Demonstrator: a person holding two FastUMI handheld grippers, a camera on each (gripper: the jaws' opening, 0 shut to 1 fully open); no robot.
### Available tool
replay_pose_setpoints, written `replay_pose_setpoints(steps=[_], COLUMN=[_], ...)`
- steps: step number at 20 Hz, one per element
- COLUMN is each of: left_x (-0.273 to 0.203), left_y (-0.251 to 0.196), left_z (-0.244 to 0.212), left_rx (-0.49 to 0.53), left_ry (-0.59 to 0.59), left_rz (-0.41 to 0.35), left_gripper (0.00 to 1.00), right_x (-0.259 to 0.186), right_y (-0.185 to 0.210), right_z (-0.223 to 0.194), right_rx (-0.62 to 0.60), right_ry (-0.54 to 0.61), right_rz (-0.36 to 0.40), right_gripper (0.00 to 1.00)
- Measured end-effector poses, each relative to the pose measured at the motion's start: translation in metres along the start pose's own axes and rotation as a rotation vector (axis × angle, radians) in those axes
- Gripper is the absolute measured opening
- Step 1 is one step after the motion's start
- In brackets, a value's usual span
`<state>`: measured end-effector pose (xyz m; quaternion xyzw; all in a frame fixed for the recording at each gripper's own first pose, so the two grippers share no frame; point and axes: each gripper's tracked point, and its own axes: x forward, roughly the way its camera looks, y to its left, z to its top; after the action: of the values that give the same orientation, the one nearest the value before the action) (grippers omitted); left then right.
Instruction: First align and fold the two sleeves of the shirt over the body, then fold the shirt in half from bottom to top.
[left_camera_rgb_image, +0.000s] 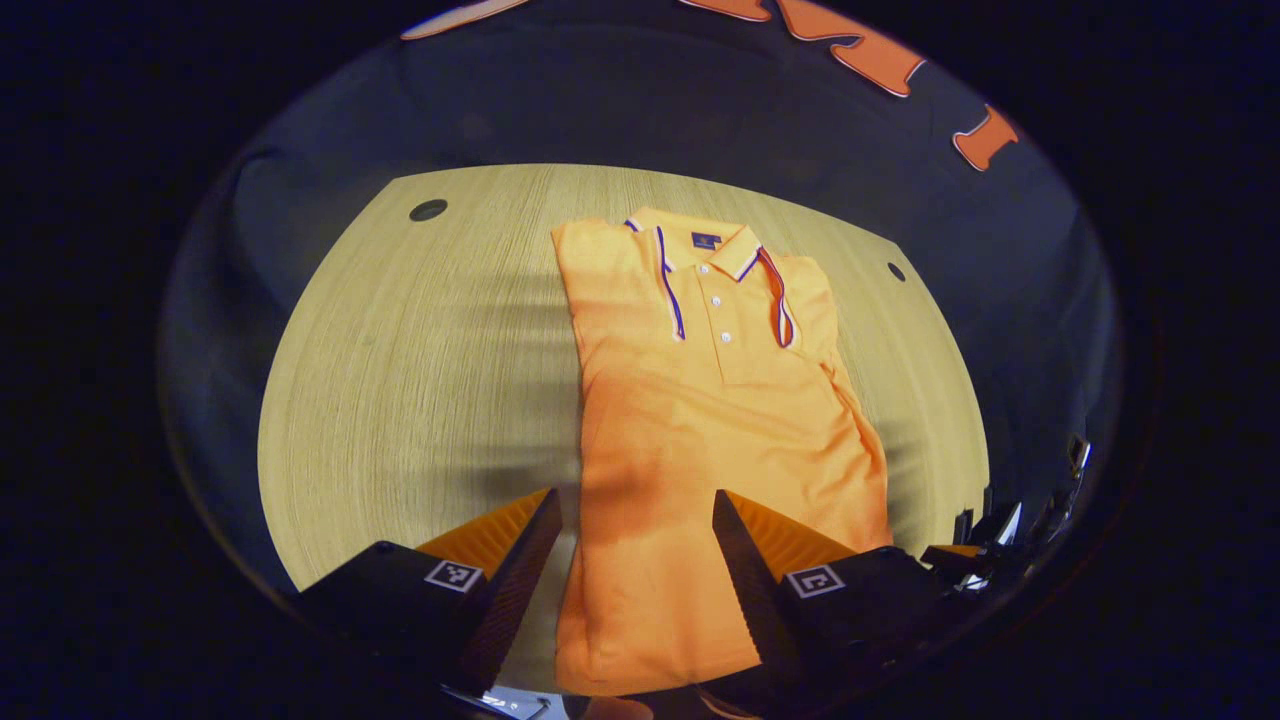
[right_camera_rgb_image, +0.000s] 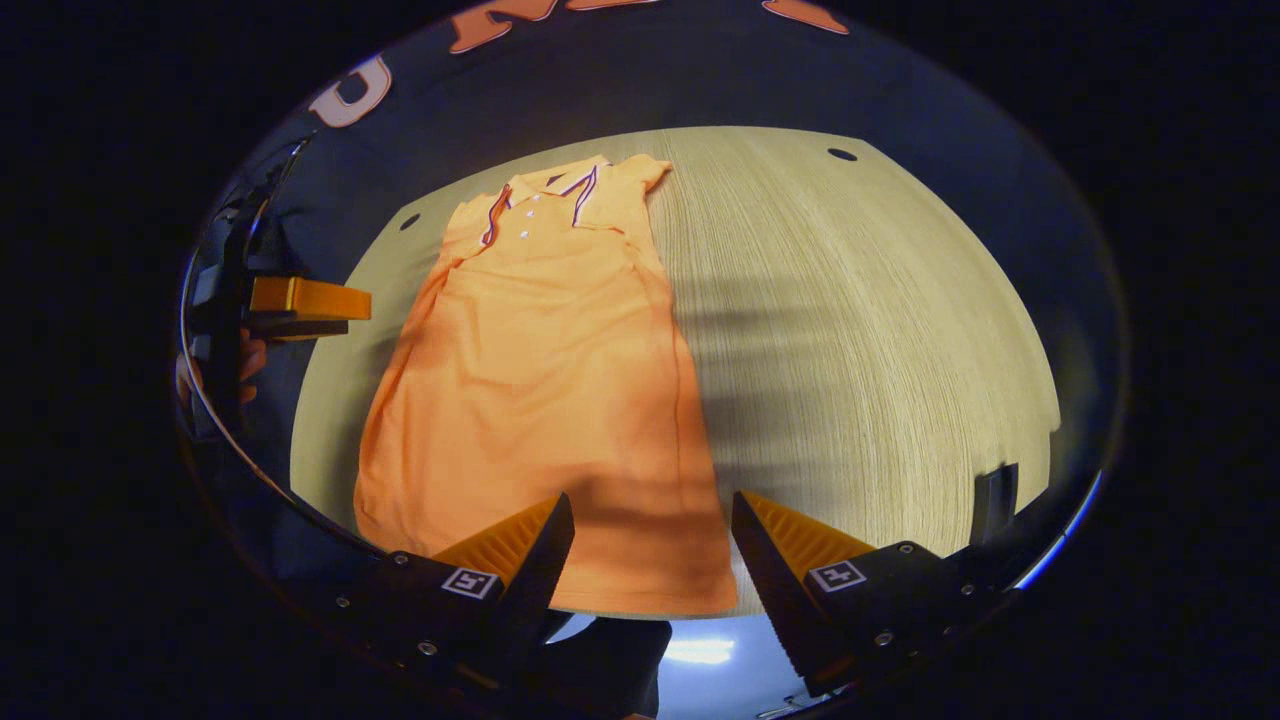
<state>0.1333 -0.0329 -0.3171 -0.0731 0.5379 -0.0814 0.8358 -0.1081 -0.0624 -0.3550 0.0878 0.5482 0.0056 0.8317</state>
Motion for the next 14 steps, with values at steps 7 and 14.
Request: replay_pose_setpoints(steps=[7,14], left_x=[-0.017,-0.014], left_y=[0.011,0.014], left_z=[-0.116,-0.187], left_rx=[-0.025,-0.007], left_ry=[0.085,0.154], left_rz=[0.056,0.105], left_gripper=[0.94,0.94], right_x=[-0.001,0.008], right_y=[-0.008,-0.020], right_z=[-0.029,-0.065], right_rx=[-0.089,-0.159], right_ry=[0.041,0.112], right_rz=[0.025,0.009], right_gripper=[0.97,0.97])
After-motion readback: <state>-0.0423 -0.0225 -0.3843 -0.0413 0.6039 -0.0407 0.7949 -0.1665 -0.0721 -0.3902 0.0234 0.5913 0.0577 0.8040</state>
